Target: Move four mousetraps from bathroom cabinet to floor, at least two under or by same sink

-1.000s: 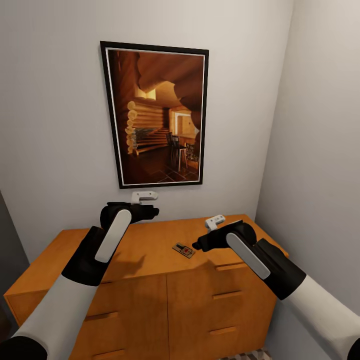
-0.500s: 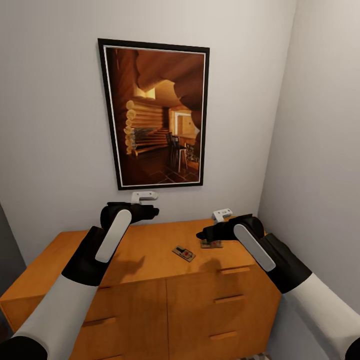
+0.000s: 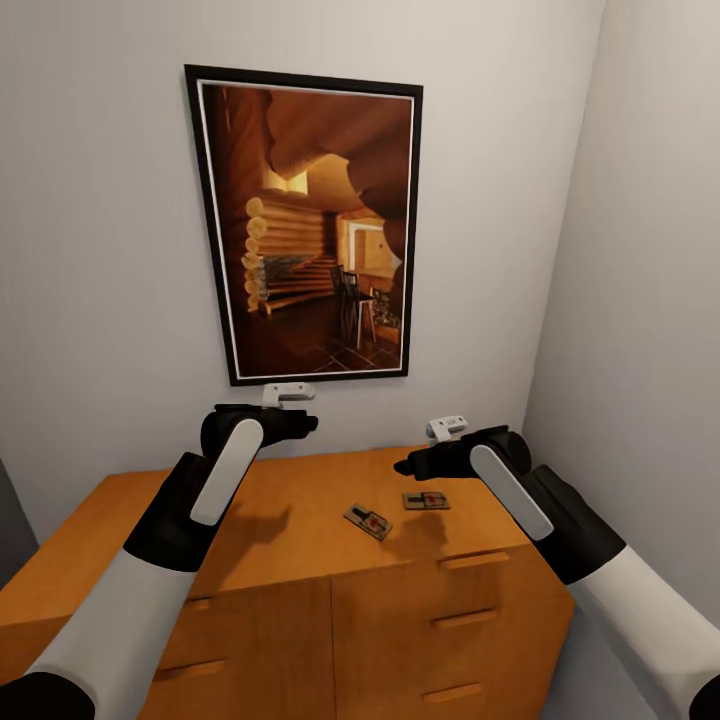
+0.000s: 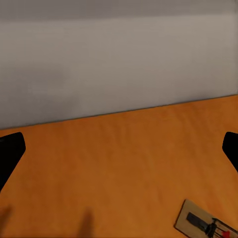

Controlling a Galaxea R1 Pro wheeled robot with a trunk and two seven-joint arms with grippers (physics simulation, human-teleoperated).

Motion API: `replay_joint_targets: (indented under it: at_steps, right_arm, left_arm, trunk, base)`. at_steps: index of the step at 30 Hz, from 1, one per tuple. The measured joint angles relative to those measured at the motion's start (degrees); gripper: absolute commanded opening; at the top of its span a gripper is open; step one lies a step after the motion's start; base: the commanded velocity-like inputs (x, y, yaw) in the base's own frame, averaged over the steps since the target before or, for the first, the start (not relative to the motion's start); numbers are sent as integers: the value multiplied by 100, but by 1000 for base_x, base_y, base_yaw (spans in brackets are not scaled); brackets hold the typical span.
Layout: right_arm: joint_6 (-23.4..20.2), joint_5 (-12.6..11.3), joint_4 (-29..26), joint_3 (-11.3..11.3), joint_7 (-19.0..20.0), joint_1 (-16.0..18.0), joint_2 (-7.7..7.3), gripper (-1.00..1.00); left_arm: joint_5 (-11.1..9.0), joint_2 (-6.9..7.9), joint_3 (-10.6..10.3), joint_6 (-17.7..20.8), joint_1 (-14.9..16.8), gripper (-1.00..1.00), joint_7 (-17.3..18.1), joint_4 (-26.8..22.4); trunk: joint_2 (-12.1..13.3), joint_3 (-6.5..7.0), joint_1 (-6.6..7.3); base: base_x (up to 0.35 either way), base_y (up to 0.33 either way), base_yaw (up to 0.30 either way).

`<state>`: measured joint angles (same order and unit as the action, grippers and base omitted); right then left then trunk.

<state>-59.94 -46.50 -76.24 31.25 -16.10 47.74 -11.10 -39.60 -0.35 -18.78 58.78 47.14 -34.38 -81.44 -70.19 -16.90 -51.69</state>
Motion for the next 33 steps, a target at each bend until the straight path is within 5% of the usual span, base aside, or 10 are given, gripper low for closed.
replay_joint_targets:
  at_steps: [33]
  right_arm:
    - [0, -15, 30, 97, 213, 0, 25, 100]
  left_arm:
    - [-25, 0, -1, 2, 0, 100, 0, 1]
  trunk:
    - [0, 0, 0]
  base:
    - [3, 0, 0]
